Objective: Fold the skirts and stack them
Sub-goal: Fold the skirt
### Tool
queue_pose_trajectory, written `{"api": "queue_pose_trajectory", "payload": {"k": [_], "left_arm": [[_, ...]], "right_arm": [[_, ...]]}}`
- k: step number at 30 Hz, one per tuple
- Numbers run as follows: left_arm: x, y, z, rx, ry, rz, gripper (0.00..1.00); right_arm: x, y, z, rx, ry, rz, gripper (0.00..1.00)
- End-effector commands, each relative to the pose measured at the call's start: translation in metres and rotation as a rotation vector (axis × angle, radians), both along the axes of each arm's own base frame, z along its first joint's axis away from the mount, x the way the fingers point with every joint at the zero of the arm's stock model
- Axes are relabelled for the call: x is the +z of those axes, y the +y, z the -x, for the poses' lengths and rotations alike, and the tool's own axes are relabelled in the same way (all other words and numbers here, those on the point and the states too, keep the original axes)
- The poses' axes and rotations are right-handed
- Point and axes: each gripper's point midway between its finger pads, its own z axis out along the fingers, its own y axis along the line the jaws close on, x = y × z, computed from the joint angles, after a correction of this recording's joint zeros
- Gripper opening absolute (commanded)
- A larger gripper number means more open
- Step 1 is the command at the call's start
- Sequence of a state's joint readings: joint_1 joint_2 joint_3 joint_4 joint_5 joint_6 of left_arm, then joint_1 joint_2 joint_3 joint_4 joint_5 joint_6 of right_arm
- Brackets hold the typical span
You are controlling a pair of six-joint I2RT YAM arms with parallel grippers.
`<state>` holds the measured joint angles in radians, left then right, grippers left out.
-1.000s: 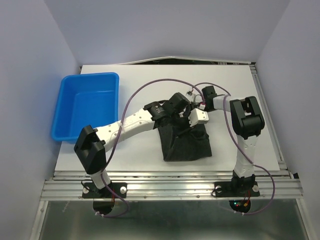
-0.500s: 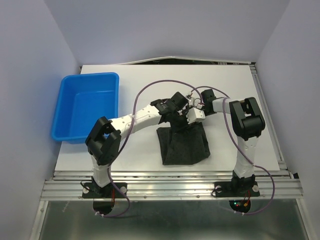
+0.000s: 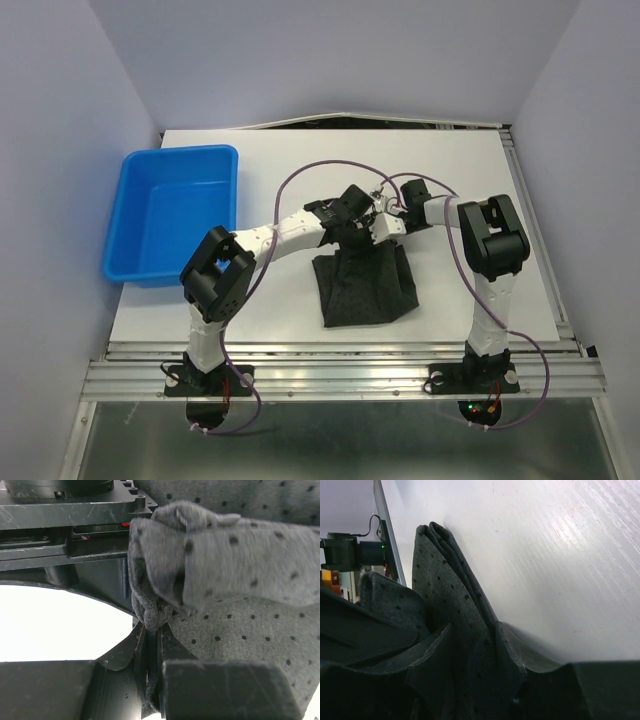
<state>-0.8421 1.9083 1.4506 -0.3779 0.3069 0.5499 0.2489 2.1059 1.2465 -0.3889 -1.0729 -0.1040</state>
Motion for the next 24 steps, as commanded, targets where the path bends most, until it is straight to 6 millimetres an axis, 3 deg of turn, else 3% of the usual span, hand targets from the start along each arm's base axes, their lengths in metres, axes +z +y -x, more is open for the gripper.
{"api": "queue_pose_trajectory", "payload": {"k": [1, 7, 12, 19, 21, 24], "left_arm": [[0.000, 0.001, -0.025, 0.028, -0.114, 0.008, 0.00], [-0.029, 0.006, -0.022, 0.026, -0.094, -0.026, 0.00], [-0.057, 0.017, -0.009, 0.028, -0.042, -0.057, 0.00], [-0.078, 0.026, 0.002, 0.019, -0.013, -0.084, 0.05], [-0.079, 0.026, 0.003, 0.012, -0.001, -0.080, 0.08], [-0.081, 0.025, 0.006, -0.002, 0.030, -0.079, 0.14]], "right_arm": [[-0.019, -0.003, 0.015, 0.025, 0.020, 0.076, 0.45], [-0.018, -0.001, 0.006, 0.007, 0.020, 0.090, 0.52], [-0.017, -0.007, -0.023, -0.055, -0.030, 0.163, 0.71], [0.004, -0.026, -0.083, -0.240, -0.021, 0.189, 0.86], [0.012, -0.035, -0.104, -0.295, -0.062, 0.220, 0.86], [0.028, -0.065, -0.137, -0.415, -0.099, 0.259, 0.88]]}}
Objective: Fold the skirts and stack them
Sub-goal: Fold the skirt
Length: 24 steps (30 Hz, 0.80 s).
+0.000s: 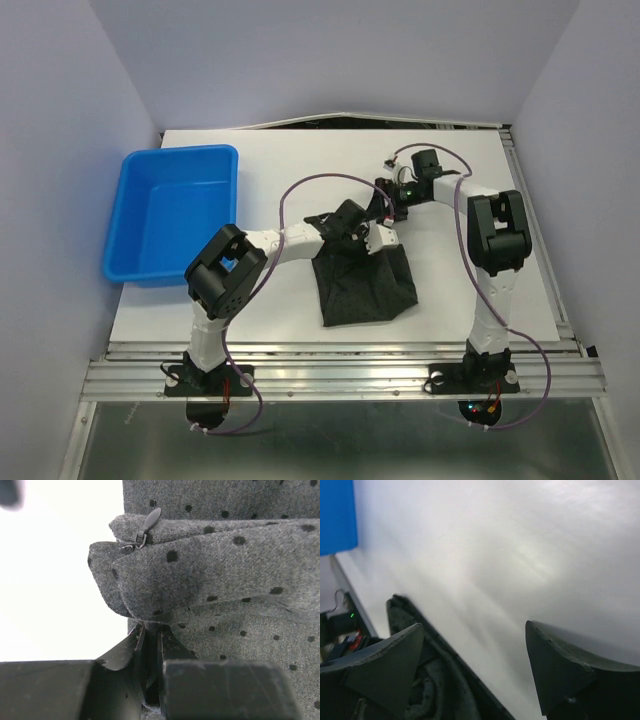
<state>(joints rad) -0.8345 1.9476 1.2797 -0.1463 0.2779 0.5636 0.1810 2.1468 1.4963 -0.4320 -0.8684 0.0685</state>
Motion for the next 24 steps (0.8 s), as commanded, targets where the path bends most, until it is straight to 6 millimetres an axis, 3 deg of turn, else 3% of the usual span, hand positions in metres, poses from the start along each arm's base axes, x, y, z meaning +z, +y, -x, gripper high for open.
{"api": "queue_pose_trajectory", "payload": {"k": [1, 3, 5, 7, 8, 11, 12, 13, 16, 17, 20, 24], "left_arm": [[-0.032, 0.019, 0.011, -0.009, 0.085, -0.080, 0.18], [-0.031, 0.019, 0.011, -0.007, 0.127, -0.061, 0.24], [-0.033, 0.022, 0.009, 0.012, 0.184, -0.054, 0.29], [-0.035, 0.025, 0.006, 0.038, 0.215, -0.052, 0.32], [-0.034, 0.027, 0.003, 0.054, 0.227, -0.048, 0.32], [-0.037, 0.031, 0.001, 0.076, 0.256, -0.053, 0.35], [-0.037, 0.028, -0.001, 0.080, 0.267, -0.049, 0.35], [-0.039, 0.030, 0.000, 0.085, 0.285, -0.055, 0.38], [-0.044, 0.028, -0.001, 0.104, 0.331, -0.053, 0.41], [-0.045, 0.029, -0.001, 0.107, 0.349, -0.057, 0.43], [-0.047, 0.028, -0.007, 0.118, 0.368, -0.062, 0.47], [-0.055, 0.030, -0.017, 0.142, 0.413, -0.071, 0.48]], "right_arm": [[0.013, -0.059, -0.057, -0.228, -0.055, 0.120, 0.88], [0.030, -0.079, -0.069, -0.277, -0.068, 0.107, 0.87], [0.060, -0.109, -0.072, -0.316, -0.084, 0.067, 0.84], [0.075, -0.122, -0.057, -0.318, -0.065, 0.039, 0.80], [0.101, -0.128, -0.047, -0.280, -0.139, 0.016, 0.78], [0.102, -0.121, 0.007, -0.150, -0.131, 0.025, 0.76], [0.117, -0.113, 0.034, -0.110, -0.104, -0.021, 0.76], [0.104, -0.107, 0.058, -0.056, -0.076, -0.022, 0.76], [0.099, -0.095, 0.109, 0.018, -0.015, -0.027, 0.76], [0.082, -0.097, 0.130, 0.030, 0.025, -0.008, 0.78], [0.066, -0.088, 0.157, 0.091, 0.009, 0.052, 0.81], [0.058, -0.073, 0.171, 0.164, 0.021, 0.068, 0.82]]}}
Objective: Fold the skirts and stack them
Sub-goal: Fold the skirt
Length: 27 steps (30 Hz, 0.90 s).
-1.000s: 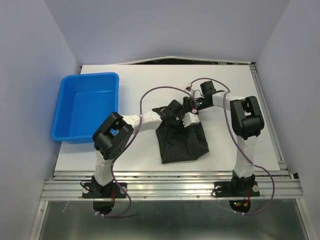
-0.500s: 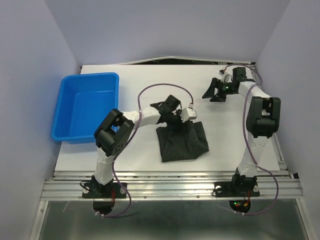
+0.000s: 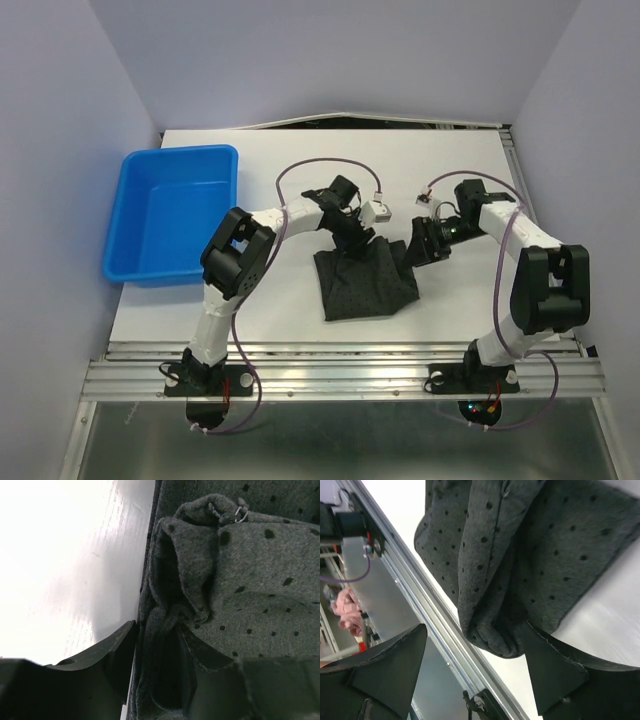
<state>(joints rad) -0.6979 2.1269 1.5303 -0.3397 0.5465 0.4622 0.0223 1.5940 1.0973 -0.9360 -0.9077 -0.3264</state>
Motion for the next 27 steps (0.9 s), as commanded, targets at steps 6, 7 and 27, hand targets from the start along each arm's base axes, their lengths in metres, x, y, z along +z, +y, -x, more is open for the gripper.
{"api": "queue_pose_trajectory", "payload": {"k": [6, 7, 27], "left_arm": [[-0.050, 0.040, -0.017, 0.100, 0.135, -0.168, 0.47], [-0.053, 0.041, -0.018, 0.107, 0.145, -0.170, 0.45], [0.000, 0.055, -0.083, 0.210, 0.129, -0.018, 0.55]], "right_arm": [[-0.028, 0.017, 0.028, 0.140, 0.041, 0.058, 0.80], [-0.031, 0.016, 0.027, 0.138, 0.041, 0.066, 0.80], [-0.103, 0.004, 0.017, 0.022, 0.313, 0.220, 0.01]]}}
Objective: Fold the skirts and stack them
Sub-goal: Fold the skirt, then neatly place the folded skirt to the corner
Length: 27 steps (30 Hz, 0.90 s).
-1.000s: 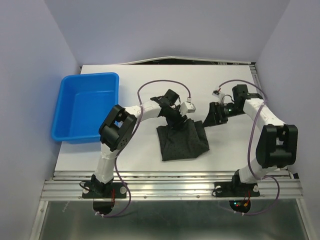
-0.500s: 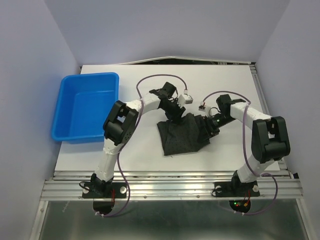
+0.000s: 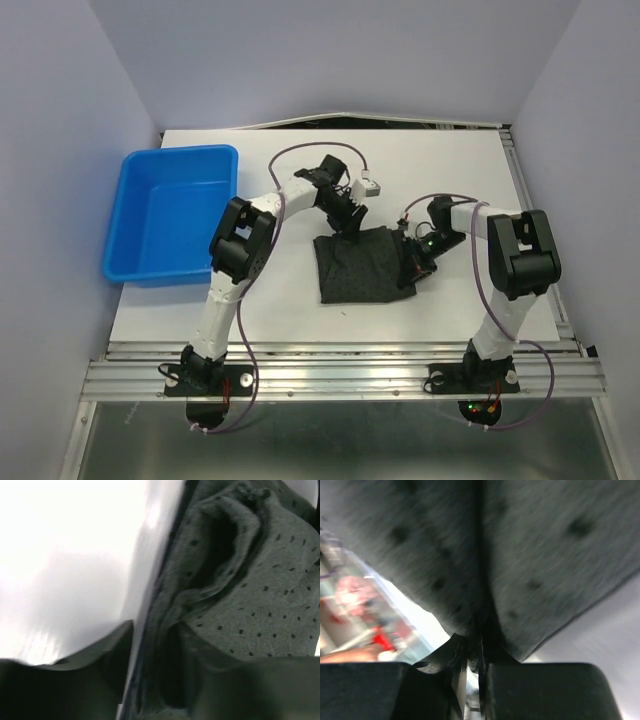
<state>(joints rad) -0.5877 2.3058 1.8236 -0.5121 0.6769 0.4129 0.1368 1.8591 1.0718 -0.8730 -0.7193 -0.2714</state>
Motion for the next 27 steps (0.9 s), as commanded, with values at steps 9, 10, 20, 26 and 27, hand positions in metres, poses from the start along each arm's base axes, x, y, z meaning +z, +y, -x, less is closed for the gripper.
{"api": "queue_pose_trajectory", "payload": {"k": [9, 10, 20, 26, 27], "left_arm": [[0.130, 0.095, -0.063, 0.457, -0.140, 0.187, 0.69], [0.131, 0.099, -0.045, 0.461, -0.123, 0.194, 0.69], [0.107, 0.069, 0.059, 0.355, 0.069, 0.344, 0.57], [0.061, 0.038, 0.070, 0.392, 0.250, 0.304, 0.51], [0.053, 0.042, 0.061, 0.418, 0.251, 0.282, 0.50]], "right_arm": [[-0.016, 0.014, -0.005, -0.167, 0.128, -0.040, 0.01], [-0.016, 0.015, -0.005, -0.172, 0.128, -0.043, 0.01], [-0.017, 0.012, -0.010, -0.184, 0.109, -0.043, 0.01], [-0.025, 0.008, -0.006, -0.180, 0.137, -0.011, 0.01], [-0.026, 0.004, -0.007, -0.189, 0.136, 0.001, 0.01]]}}
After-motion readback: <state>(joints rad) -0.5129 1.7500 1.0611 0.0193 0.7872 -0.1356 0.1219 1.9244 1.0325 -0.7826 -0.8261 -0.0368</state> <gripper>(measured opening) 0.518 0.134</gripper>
